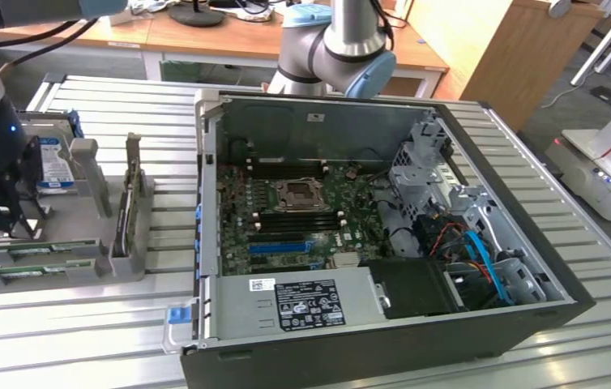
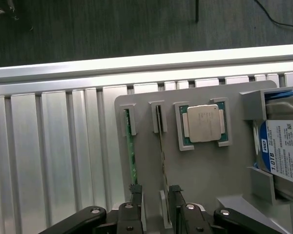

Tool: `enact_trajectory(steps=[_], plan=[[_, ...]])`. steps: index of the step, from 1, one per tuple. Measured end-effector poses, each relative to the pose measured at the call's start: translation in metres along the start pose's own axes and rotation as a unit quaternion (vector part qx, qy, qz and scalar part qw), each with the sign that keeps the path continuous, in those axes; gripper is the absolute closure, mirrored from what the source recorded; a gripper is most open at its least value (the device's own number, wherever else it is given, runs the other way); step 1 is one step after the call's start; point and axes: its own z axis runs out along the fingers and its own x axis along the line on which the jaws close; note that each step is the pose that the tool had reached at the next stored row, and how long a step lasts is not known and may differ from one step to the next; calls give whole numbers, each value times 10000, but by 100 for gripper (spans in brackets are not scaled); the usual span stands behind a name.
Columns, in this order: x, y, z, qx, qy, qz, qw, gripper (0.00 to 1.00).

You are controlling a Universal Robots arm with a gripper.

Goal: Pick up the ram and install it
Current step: 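Pick up the ram and move it above insertion slot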

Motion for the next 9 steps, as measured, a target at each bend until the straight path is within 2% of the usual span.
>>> enact_trajectory(steps=[5, 9], plan=[[1, 1, 87, 0, 0, 0, 10000, 64], [2, 1, 101, -1, -2, 1, 10000, 64]])
